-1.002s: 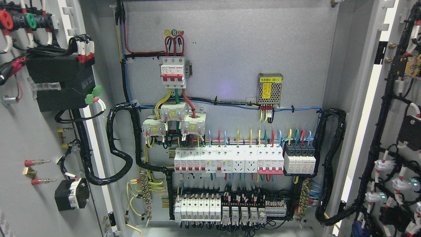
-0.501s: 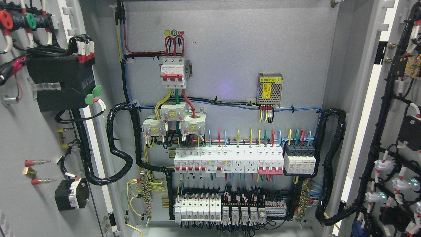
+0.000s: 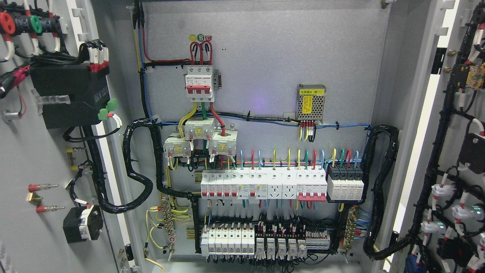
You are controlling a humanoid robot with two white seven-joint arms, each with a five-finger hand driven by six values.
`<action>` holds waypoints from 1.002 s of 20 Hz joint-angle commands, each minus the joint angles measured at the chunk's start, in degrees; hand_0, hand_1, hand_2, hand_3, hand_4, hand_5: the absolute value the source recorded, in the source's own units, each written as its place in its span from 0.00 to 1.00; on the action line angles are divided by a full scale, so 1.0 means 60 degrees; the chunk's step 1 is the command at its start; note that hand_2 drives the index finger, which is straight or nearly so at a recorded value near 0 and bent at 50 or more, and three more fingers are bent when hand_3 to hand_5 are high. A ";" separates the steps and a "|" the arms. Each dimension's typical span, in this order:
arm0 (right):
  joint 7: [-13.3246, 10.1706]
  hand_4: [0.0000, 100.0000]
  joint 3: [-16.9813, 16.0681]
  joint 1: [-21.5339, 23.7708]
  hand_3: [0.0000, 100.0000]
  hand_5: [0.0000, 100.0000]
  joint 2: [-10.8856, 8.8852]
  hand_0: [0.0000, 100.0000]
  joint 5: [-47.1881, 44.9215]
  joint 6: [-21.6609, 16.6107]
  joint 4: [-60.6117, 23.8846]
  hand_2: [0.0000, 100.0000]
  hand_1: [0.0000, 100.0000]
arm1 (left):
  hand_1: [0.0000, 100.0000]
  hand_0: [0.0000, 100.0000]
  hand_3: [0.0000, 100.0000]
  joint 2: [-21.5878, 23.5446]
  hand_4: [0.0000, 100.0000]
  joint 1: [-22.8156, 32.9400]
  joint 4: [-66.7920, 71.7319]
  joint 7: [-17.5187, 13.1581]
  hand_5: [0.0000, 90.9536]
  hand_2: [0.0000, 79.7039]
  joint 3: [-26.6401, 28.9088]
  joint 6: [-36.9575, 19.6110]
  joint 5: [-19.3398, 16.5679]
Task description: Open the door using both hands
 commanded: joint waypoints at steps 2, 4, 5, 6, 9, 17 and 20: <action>-0.0170 0.00 -0.1541 0.0293 0.00 0.00 -0.0526 0.38 -0.0939 0.0141 -0.0571 0.00 0.00 | 0.00 0.00 0.00 -0.0421 0.00 -0.0963 -0.0402 0.0001 0.00 0.00 0.0484 -0.2208 0.0011; -0.0200 0.00 -0.1659 0.0323 0.00 0.00 -0.0615 0.38 -0.0969 0.0141 -0.0571 0.00 0.00 | 0.00 0.00 0.00 -0.0451 0.00 -0.1109 -0.0416 0.0059 0.00 0.00 0.0484 -0.2663 0.0026; -0.0200 0.00 -0.1703 0.0323 0.00 0.00 -0.0659 0.38 -0.0983 0.0141 -0.0571 0.00 0.00 | 0.00 0.00 0.00 -0.0451 0.00 -0.1125 -0.0417 0.0117 0.00 0.00 0.0484 -0.2810 0.0026; -0.0200 0.00 -0.1732 0.0323 0.00 0.00 -0.0688 0.38 -0.1172 0.0184 -0.0557 0.00 0.00 | 0.00 0.00 0.00 -0.0451 0.00 -0.1154 -0.0417 0.0161 0.00 0.00 0.0484 -0.3000 0.0026; -0.0200 0.00 -0.1908 0.0337 0.00 0.00 -0.0805 0.38 -0.1569 0.0287 -0.0557 0.00 0.00 | 0.00 0.00 0.00 -0.0495 0.00 -0.1169 -0.0417 0.0177 0.00 0.00 0.0659 -0.3484 0.0171; -0.0200 0.00 -0.2157 0.0601 0.00 0.00 -0.0937 0.38 -0.1657 0.0346 -0.0542 0.00 0.00 | 0.00 0.00 0.00 -0.0495 0.00 -0.1067 -0.0402 0.0177 0.00 0.00 0.1670 -0.3982 0.0831; -0.0200 0.00 -0.2157 0.0616 0.00 0.00 -0.0937 0.38 -0.1891 0.0448 -0.0542 0.00 0.00 | 0.00 0.00 0.00 -0.0393 0.00 -0.0804 -0.0402 0.0177 0.00 0.00 0.2021 -0.4742 0.1182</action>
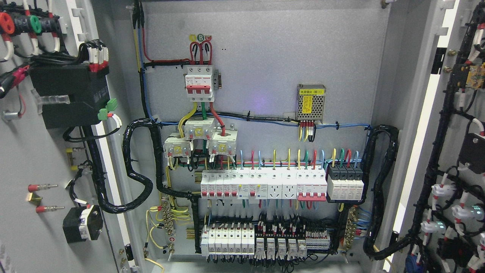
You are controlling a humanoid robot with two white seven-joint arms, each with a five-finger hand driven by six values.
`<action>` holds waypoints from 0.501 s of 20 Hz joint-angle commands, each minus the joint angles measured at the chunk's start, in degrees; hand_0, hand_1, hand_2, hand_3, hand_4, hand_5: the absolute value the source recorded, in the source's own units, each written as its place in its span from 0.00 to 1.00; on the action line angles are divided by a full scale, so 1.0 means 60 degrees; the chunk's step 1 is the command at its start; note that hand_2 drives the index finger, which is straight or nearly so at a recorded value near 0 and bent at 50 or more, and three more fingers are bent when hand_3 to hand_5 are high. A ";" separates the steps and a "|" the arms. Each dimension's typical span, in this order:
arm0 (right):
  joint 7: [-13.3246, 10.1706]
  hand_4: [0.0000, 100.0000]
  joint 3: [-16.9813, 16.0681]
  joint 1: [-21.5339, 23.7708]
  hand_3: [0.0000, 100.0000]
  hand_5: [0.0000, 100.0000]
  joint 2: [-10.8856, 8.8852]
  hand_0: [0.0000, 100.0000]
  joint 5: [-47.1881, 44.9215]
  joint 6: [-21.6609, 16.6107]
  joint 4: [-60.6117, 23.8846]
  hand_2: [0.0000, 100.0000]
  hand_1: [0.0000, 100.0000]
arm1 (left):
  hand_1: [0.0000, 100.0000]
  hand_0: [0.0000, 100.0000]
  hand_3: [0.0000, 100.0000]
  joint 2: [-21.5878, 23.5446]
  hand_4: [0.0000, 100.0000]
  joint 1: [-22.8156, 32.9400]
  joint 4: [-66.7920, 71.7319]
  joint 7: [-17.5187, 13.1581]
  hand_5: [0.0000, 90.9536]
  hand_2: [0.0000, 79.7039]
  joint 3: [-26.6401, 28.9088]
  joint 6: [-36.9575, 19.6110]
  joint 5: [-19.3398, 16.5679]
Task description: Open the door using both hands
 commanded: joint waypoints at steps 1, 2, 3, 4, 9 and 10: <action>-0.0004 0.00 -0.0469 0.0147 0.00 0.00 -0.0245 0.38 -0.0385 0.0063 -0.0082 0.00 0.00 | 0.00 0.00 0.00 0.0015 0.00 0.0372 -0.0060 -0.0017 0.00 0.00 0.1082 -0.4907 0.0519; -0.0004 0.00 -0.0483 0.0161 0.00 0.00 -0.0245 0.38 -0.0415 0.0049 -0.0068 0.00 0.00 | 0.00 0.00 0.00 0.0030 0.00 0.0490 -0.0060 -0.0017 0.00 0.00 0.1171 -0.4995 0.0621; -0.0004 0.00 -0.0498 0.0176 0.00 0.00 -0.0245 0.38 -0.0415 0.0063 -0.0068 0.00 0.00 | 0.00 0.00 0.00 0.0045 0.00 0.0607 -0.0060 -0.0017 0.00 0.00 0.1258 -0.5011 0.0709; -0.0004 0.00 -0.0541 0.0191 0.00 0.00 -0.0230 0.38 -0.0415 0.0063 -0.0068 0.00 0.00 | 0.00 0.00 0.00 0.0059 0.00 0.0681 -0.0060 -0.0017 0.00 0.00 0.1346 -0.5011 0.0768; -0.0004 0.00 -0.0717 0.0513 0.00 0.00 -0.0201 0.38 -0.0575 0.0049 -0.0009 0.00 0.00 | 0.00 0.00 0.00 0.0264 0.00 0.0711 -0.0031 -0.0017 0.00 0.00 0.1903 -0.5011 0.1338; -0.0004 0.00 -0.0776 0.0571 0.00 0.00 -0.0201 0.38 -0.0750 0.0063 -0.0009 0.00 0.00 | 0.00 0.00 0.00 0.0323 0.00 0.0711 -0.0016 -0.0017 0.00 0.00 0.2005 -0.4996 0.1485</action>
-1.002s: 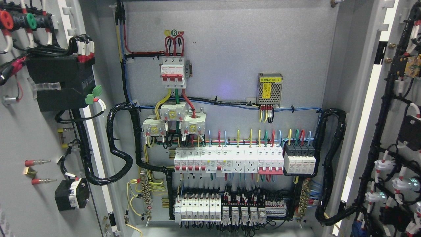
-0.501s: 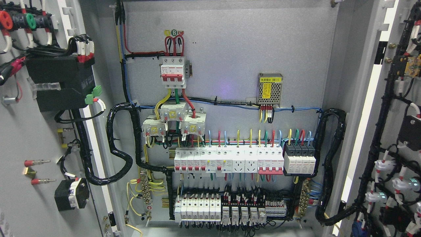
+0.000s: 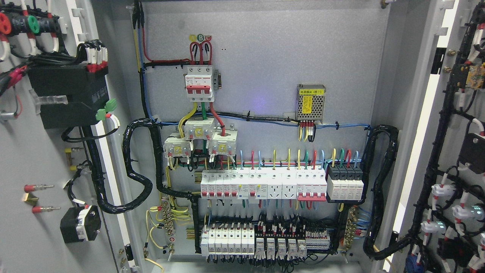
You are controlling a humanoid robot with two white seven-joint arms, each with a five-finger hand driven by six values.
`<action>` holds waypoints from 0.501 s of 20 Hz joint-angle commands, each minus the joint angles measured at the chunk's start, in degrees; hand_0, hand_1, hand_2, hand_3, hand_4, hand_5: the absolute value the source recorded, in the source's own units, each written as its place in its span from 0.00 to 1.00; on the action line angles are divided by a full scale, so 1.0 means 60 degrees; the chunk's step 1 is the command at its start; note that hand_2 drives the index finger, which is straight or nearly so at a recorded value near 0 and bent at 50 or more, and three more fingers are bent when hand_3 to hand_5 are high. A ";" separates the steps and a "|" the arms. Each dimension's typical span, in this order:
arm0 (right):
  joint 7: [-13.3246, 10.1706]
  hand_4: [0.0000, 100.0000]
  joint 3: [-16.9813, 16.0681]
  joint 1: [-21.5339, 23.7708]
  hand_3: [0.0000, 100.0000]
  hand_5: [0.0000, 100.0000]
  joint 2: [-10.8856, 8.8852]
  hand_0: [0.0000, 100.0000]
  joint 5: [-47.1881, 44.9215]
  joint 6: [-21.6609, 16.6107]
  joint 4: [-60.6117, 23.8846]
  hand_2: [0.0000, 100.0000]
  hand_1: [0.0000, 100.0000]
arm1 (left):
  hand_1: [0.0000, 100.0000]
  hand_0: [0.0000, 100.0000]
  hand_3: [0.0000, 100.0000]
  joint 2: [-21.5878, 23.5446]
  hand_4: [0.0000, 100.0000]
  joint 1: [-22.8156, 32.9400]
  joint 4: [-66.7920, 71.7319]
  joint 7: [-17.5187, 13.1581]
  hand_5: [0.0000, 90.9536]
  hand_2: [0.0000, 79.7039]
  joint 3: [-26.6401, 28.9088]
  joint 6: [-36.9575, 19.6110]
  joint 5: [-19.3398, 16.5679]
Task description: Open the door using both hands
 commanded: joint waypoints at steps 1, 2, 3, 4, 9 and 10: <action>-0.0001 0.00 -0.0452 0.0342 0.00 0.00 -0.0070 0.38 -0.0452 -0.0007 0.0031 0.00 0.00 | 0.00 0.00 0.00 0.0338 0.00 0.0155 0.0042 -0.0014 0.00 0.00 0.1219 -0.4967 0.0729; -0.0001 0.00 -0.0510 0.0387 0.00 0.00 -0.0070 0.38 -0.0497 -0.0007 0.0031 0.00 0.00 | 0.00 0.00 0.00 0.0426 0.00 0.0155 0.0057 -0.0014 0.00 0.00 0.1351 -0.4909 0.0890; -0.0001 0.00 -0.0554 0.0416 0.00 0.00 -0.0070 0.38 -0.0498 -0.0007 0.0060 0.00 0.00 | 0.00 0.00 0.00 0.0528 0.00 0.0155 0.0086 -0.0014 0.00 0.00 0.1469 -0.4894 0.1095; -0.0001 0.00 -0.0584 0.0431 0.00 0.00 -0.0070 0.38 -0.0541 -0.0007 0.0074 0.00 0.00 | 0.00 0.00 0.00 0.0645 0.00 0.0155 0.0115 -0.0014 0.00 0.00 0.1615 -0.4894 0.1271; -0.0015 0.00 -0.0745 0.0533 0.00 0.00 0.0003 0.38 -0.0556 -0.0007 0.0191 0.00 0.00 | 0.00 0.00 0.00 0.1436 0.00 0.0140 0.0627 -0.0014 0.00 0.00 0.2406 -0.4733 0.2355; -0.0015 0.00 -0.0803 0.0534 0.00 0.00 0.0032 0.38 -0.0571 -0.0007 0.0221 0.00 0.00 | 0.00 0.00 0.00 0.1597 0.00 0.0140 0.0817 -0.0014 0.00 0.00 0.2581 -0.4660 0.2560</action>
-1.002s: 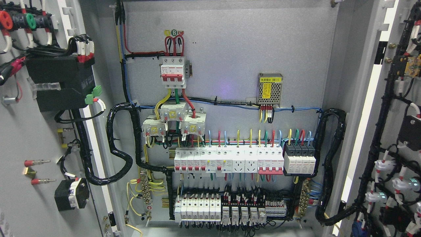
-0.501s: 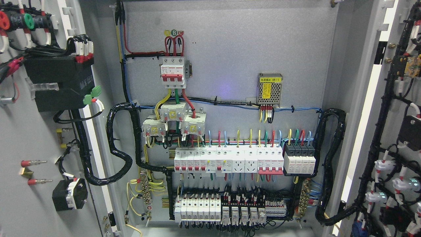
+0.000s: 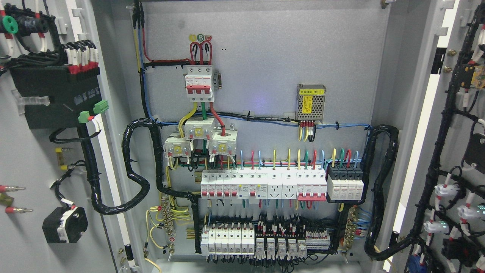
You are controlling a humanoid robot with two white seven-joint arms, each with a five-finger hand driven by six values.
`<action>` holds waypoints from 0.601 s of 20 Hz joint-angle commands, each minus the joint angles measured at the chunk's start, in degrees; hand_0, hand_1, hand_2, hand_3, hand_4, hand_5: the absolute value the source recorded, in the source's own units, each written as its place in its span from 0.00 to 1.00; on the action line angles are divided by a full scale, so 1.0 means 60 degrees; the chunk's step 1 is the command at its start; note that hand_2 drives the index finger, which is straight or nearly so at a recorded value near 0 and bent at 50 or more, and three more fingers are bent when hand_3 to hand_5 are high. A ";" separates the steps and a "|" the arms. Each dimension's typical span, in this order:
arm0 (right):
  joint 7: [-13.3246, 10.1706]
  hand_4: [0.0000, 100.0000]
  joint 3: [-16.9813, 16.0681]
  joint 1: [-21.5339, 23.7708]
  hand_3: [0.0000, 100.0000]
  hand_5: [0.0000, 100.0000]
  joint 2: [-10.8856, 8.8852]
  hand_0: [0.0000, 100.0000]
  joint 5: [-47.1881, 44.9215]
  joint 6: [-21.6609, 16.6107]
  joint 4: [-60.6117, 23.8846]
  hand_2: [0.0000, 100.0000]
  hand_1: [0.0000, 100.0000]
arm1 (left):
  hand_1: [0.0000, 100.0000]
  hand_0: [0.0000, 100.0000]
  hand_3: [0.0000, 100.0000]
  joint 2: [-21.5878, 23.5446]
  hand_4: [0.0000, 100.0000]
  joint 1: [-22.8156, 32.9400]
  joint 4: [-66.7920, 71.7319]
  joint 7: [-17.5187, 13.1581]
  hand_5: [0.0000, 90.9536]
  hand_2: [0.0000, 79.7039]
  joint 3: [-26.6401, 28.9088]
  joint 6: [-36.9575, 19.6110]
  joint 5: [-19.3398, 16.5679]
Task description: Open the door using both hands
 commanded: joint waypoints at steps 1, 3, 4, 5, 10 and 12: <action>-0.0016 0.00 -0.0443 0.0134 0.00 0.00 0.0070 0.38 -0.0119 -0.0009 0.0191 0.00 0.00 | 0.00 0.00 0.00 0.1206 0.00 0.0016 0.0800 -0.0002 0.00 0.00 0.1617 -0.4558 0.1269; -0.0016 0.00 -0.0501 0.0134 0.00 0.00 0.0085 0.38 -0.0192 -0.0009 0.0220 0.00 0.00 | 0.00 0.00 0.00 0.1558 0.00 -0.0013 0.1093 -0.0002 0.00 0.00 0.1925 -0.4280 0.1753; -0.0117 0.00 -0.0589 0.0134 0.00 0.00 0.0099 0.38 -0.0251 -0.0023 0.0235 0.00 0.00 | 0.00 0.00 0.00 0.1719 0.00 -0.0057 0.1268 -0.0002 0.00 0.00 0.2072 -0.4119 0.1929; -0.0249 0.00 -0.0677 0.0134 0.00 0.00 0.0099 0.38 -0.0295 -0.0009 0.0235 0.00 0.00 | 0.00 0.00 0.00 0.1851 0.00 -0.0101 0.1473 -0.0002 0.00 0.00 0.2189 -0.3958 0.2090; -0.0352 0.00 -0.0912 0.0280 0.00 0.00 0.0099 0.38 -0.0383 -0.0038 0.0323 0.00 0.00 | 0.00 0.00 0.00 0.2437 0.00 -0.0276 0.2396 -0.0002 0.00 0.00 0.2410 -0.3678 0.2545; -0.0352 0.00 -0.0926 0.0426 0.00 0.00 0.0099 0.38 -0.0383 -0.0082 0.0323 0.00 0.00 | 0.00 0.00 0.00 0.2613 0.00 -0.0394 0.2777 -0.0002 0.00 0.00 0.2410 -0.3663 0.2619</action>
